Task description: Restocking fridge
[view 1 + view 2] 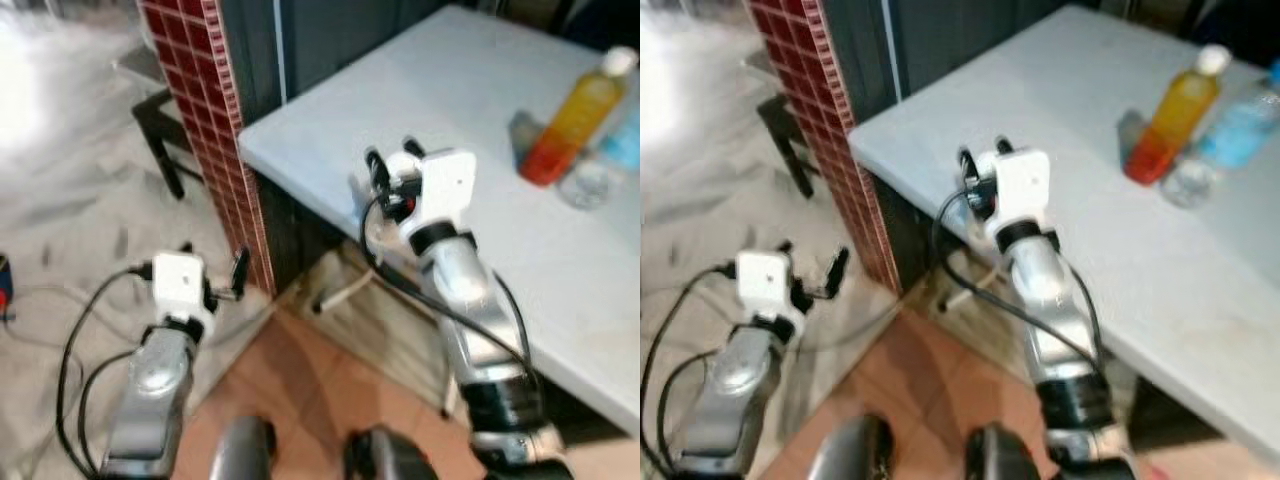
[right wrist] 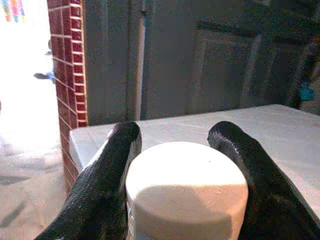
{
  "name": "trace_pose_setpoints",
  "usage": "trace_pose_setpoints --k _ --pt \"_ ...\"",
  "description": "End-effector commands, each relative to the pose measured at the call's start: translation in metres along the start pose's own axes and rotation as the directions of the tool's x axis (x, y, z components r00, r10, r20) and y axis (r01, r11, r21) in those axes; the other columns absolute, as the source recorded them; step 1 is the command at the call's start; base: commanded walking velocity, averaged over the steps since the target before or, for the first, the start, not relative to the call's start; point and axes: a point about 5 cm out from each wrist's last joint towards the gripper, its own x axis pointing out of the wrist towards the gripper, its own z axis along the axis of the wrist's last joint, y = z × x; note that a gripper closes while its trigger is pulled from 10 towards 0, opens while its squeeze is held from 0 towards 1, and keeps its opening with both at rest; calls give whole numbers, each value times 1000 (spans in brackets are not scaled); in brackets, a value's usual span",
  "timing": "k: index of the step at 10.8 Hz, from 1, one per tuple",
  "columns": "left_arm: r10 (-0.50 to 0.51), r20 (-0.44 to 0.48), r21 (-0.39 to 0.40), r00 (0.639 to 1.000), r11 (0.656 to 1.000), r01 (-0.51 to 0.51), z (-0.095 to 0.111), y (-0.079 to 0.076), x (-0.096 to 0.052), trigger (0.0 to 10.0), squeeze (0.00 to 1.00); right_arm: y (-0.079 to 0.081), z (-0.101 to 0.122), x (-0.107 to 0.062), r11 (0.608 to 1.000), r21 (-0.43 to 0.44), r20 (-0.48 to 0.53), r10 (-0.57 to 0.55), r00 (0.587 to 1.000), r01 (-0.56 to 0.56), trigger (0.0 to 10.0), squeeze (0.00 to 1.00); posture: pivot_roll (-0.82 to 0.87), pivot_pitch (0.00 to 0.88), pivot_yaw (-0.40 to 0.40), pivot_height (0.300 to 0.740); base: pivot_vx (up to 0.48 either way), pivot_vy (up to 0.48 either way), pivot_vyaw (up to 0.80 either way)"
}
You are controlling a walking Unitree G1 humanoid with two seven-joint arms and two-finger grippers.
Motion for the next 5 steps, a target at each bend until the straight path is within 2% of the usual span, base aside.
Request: trace_pose_setpoints --k 1,3,5 --pt "11 -3 11 1000 1000 -11 0 4 -1 10000 0 4 12 2 1000 -2 47 17 999 -17 10000 0 50 92 0 740 -277 0 0" --pt "10 3 11 1000 1000 -10 0 4 0 10000 0 2 3 -3 1000 -6 11 13 1000 -13 10000 0 47 94 0 740 -277 0 0" --pt "10 4 11 1000 1000 -10 0 3 0 10000 0 1 -4 -8 1000 -12 -17 8 1000 -8 10000 0 44 93 1 740 -276 0 800"
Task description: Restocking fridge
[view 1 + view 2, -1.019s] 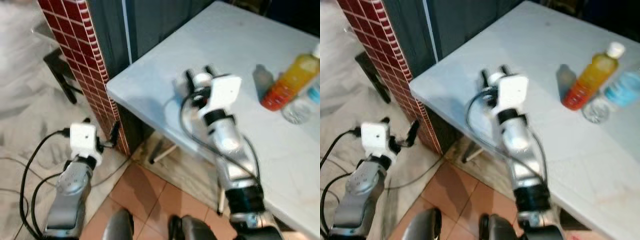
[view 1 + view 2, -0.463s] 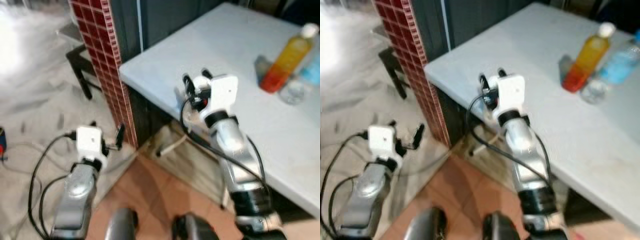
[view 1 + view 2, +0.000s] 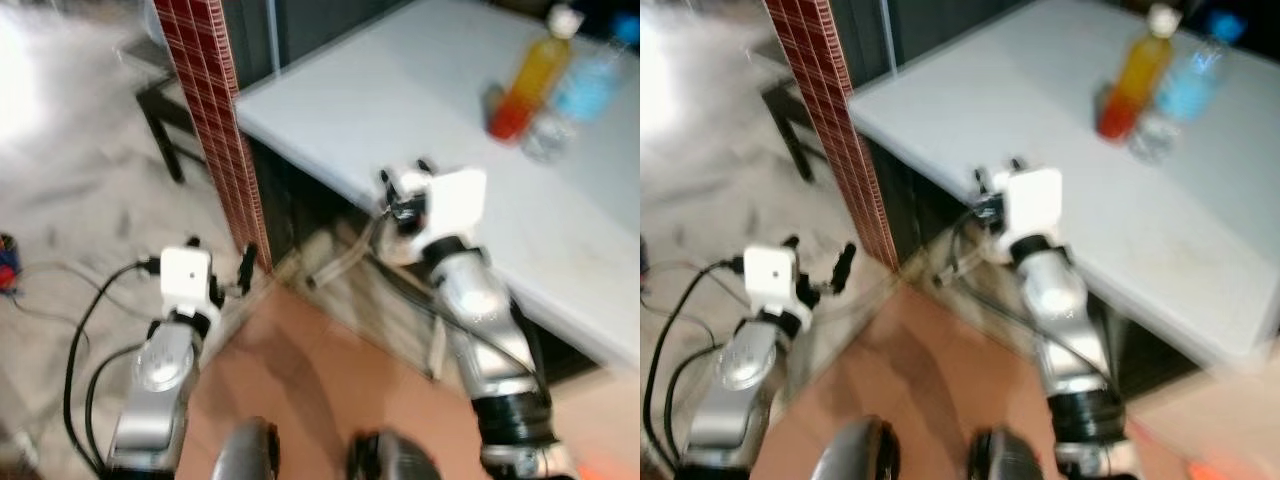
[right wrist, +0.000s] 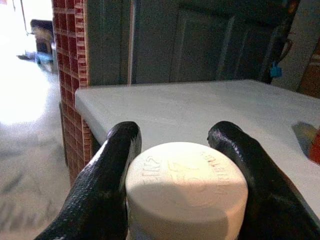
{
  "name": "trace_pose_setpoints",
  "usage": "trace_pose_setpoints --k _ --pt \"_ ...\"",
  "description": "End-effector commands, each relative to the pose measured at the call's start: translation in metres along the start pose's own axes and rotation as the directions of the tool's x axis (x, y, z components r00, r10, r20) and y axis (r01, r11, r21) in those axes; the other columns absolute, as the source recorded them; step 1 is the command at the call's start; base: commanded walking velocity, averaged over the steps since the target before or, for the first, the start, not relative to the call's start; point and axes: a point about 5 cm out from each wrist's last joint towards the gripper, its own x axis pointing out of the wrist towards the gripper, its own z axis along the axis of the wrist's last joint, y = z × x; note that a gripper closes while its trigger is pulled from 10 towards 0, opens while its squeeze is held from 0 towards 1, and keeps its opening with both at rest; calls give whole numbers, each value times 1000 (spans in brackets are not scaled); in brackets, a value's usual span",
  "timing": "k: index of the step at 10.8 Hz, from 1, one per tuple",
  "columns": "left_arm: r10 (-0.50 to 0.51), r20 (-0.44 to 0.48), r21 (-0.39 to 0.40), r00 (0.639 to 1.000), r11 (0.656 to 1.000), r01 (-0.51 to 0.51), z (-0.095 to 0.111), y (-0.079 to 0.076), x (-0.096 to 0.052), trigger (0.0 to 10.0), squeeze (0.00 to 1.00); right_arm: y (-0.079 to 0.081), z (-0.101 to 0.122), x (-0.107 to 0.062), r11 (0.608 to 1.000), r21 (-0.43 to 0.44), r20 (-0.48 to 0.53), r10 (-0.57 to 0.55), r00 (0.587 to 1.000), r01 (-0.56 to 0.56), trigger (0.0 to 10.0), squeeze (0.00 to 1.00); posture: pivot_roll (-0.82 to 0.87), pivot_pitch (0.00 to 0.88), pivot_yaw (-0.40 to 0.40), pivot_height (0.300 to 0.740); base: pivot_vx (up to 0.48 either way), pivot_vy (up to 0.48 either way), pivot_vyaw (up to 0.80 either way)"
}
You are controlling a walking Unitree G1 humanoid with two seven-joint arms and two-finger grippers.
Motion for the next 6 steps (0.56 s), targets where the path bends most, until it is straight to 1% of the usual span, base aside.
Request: trace_pose_setpoints --k 1,2,4,5,6 --pt "21 -12 15 1000 1000 -20 -2 7 -4 10000 0 11 11 3 999 7 50 36 998 -37 10000 0 41 95 3 740 -277 0 800" --pt "18 -10 16 1000 1000 -18 -2 6 -4 10000 0 11 10 2 999 1 46 42 998 -42 10000 0 42 96 2 740 0 0 800" --pt "18 3 43 1000 999 -18 2 5 -6 10000 0 11 6 0 999 -23 34 47 998 -46 10000 0 42 98 1 740 0 0 800" --pt "33 12 56 999 998 -34 4 9 -9 10000 0 10 4 -1 999 -27 27 47 999 -47 10000 0 45 102 2 740 0 0 800" --pt "74 12 58 997 996 -75 3 15 -10 10000 0 10 1 -2 999 -29 20 47 999 -46 10000 0 45 102 2 740 0 0 800"
